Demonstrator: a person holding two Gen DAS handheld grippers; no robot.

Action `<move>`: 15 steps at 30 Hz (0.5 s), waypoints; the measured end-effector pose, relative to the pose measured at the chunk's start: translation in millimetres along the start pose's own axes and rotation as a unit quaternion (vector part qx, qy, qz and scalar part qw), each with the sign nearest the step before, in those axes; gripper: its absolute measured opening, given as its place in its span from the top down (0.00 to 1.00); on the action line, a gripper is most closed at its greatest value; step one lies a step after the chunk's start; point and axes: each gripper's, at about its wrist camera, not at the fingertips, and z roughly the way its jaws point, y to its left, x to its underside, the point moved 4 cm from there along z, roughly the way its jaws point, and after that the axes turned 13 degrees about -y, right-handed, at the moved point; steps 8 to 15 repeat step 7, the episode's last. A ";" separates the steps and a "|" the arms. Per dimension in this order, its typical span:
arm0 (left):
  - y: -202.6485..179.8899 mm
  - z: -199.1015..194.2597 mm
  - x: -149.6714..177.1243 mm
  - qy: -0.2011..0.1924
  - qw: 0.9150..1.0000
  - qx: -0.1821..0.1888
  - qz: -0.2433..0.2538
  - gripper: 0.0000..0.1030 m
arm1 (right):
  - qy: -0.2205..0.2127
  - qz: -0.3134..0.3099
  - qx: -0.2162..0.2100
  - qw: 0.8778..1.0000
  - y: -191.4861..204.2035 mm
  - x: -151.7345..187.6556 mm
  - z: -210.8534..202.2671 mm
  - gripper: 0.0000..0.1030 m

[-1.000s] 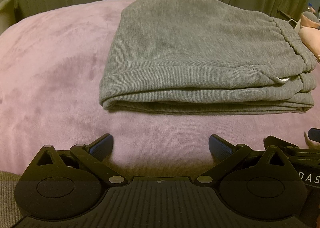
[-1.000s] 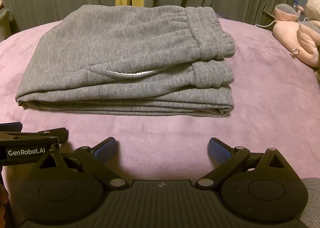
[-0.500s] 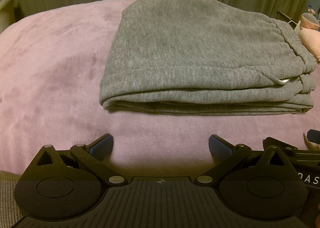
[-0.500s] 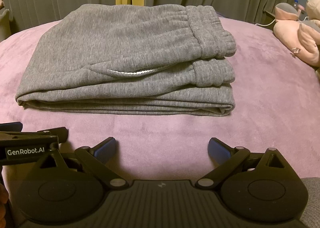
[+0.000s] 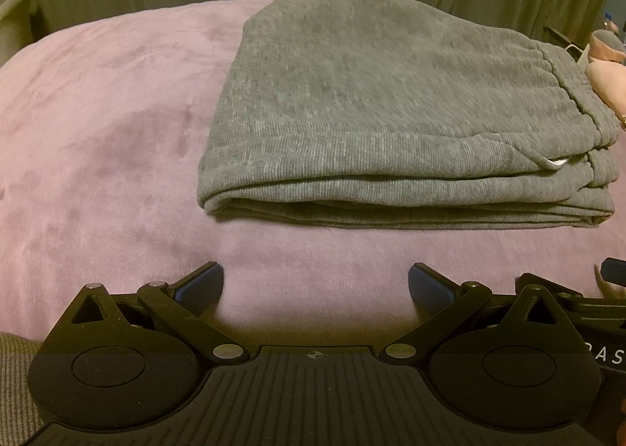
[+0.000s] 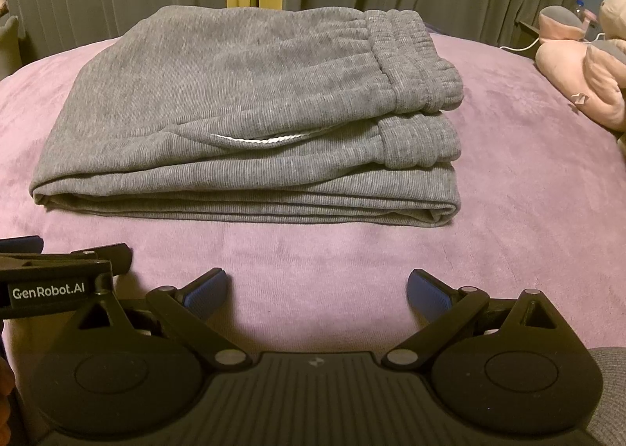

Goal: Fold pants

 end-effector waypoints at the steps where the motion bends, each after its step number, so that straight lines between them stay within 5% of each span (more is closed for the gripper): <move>1: 0.1 0.1 0.1 0.000 1.000 0.000 0.000 0.00 | 0.000 0.000 0.000 1.000 0.0 0.0 0.1 0.04; 15: -0.3 -0.1 0.2 0.000 1.000 -0.002 0.001 0.00 | 0.001 0.000 0.000 1.000 0.1 0.5 0.8 0.04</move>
